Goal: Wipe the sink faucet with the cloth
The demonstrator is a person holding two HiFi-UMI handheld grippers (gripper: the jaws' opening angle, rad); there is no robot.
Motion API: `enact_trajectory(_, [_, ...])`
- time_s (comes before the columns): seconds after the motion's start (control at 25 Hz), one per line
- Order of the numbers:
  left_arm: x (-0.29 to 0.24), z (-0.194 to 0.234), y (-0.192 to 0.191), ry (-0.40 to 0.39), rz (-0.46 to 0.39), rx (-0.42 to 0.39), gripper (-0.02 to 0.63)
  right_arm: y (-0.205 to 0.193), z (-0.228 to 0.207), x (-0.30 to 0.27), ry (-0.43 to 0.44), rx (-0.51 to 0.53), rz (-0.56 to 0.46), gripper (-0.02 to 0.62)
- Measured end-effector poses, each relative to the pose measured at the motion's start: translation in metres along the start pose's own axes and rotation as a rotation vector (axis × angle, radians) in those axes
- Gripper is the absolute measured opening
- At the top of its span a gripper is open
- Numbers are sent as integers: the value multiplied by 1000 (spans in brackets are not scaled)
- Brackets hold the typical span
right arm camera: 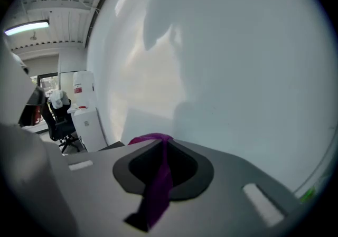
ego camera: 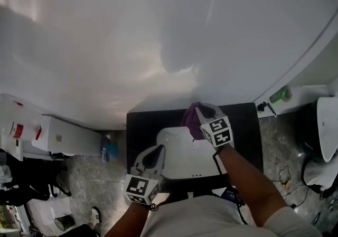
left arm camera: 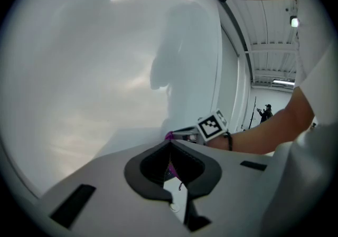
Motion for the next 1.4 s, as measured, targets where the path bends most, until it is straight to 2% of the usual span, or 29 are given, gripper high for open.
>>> enact_trajectory(0.16, [7,-1,-1,5,9,0,6,-6,-11,-28,-20,-5,62,29])
enact_trajectory(0.28, [12,5,-5,9,9,10,6,-35,17,6,4,-43,38,29])
enact_trajectory(0.4, [13,11,-12,10,15,24,6,-81,50,41,37,-75,89,29])
enact_trajectory(0.48, [14,13,-15,8,21,25,6,-98,54,44,28,-91,112,29])
enact_trajectory(0.64, [18,9,-12,5,22,13,6,-84,26,12,-29,-100,120,31])
enact_trajectory(0.8, [22,6,-15,15,33,2,6,-88,10,-14,-51,-103,148,31])
enact_trajectory(0.96, [25,9,-18,14,39,7,6,-104,32,9,-36,-77,148,29])
enact_trajectory(1.12, [26,8,-20,6,31,-10,6,-127,61,44,24,-94,184,29])
enact_trajectory(1.28, [31,4,-16,4,32,-31,6,-101,42,37,-16,-80,123,30])
enact_trajectory(1.4, [35,3,-12,16,23,-39,6,-90,22,10,-34,-41,153,31])
Point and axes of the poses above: the fingertips, and each gripper's own axes: x backward along the fingers, z to its left, y out of its top, the point moved 9 cm from there along x, backward along the fingers, and after that the axes turned 3 degrees about z, right-handed, at the moved point
